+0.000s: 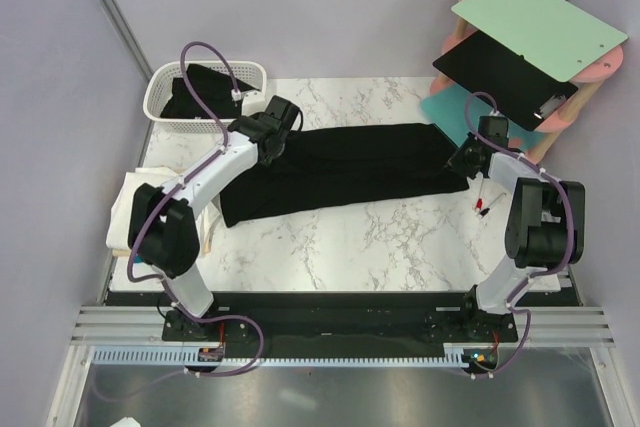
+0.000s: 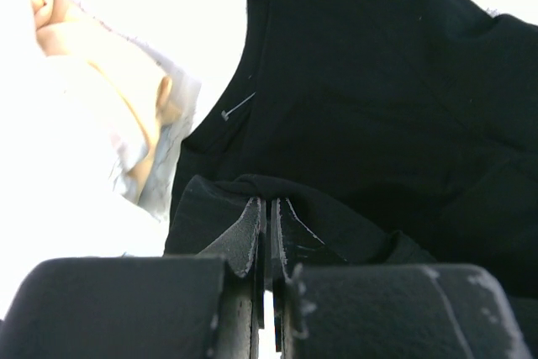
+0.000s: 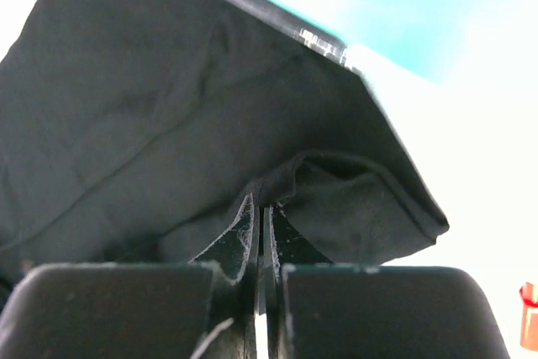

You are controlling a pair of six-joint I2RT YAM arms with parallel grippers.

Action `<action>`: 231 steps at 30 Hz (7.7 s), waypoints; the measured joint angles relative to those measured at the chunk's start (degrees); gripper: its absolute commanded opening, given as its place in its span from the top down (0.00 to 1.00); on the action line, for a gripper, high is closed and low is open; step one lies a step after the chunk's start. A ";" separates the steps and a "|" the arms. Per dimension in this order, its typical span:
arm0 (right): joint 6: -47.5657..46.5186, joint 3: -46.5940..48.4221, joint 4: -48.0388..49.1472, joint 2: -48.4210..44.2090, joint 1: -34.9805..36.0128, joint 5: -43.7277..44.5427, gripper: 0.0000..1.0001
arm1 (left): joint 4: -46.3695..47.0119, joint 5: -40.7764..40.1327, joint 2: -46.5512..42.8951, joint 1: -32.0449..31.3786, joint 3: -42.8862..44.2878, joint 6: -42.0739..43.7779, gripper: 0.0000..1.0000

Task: Fold and stack the t-shirts
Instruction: Fold the other side of the tshirt into a rectangle, then rotate the tshirt 90 degrees

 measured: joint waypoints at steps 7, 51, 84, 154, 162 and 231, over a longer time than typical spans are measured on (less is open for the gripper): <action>0.02 3.23 0.00 3.26 0.09 2.36 0.94 | 1.84 0.17 6.67 1.09 4.35 3.43 0.98; -9.92 -4.00 7.54 -6.91 13.77 13.70 1.00 | 7.80 7.43 5.29 4.28 -4.28 8.13 0.98; -12.41 -8.85 -5.68 -5.18 25.53 14.88 1.00 | 6.45 14.80 19.65 4.33 0.28 6.43 0.98; -10.86 61.96 1.16 49.07 29.33 -12.81 1.00 | 48.78 52.41 10.05 -24.11 -21.40 -8.09 0.98; -9.90 62.53 0.24 49.27 28.55 -13.31 1.00 | 53.51 52.37 10.05 -24.92 -21.09 -8.13 0.98; -8.41 29.73 -0.98 25.44 17.77 -5.79 0.96 | 23.47 43.56 -8.26 -23.78 -28.17 -5.07 0.98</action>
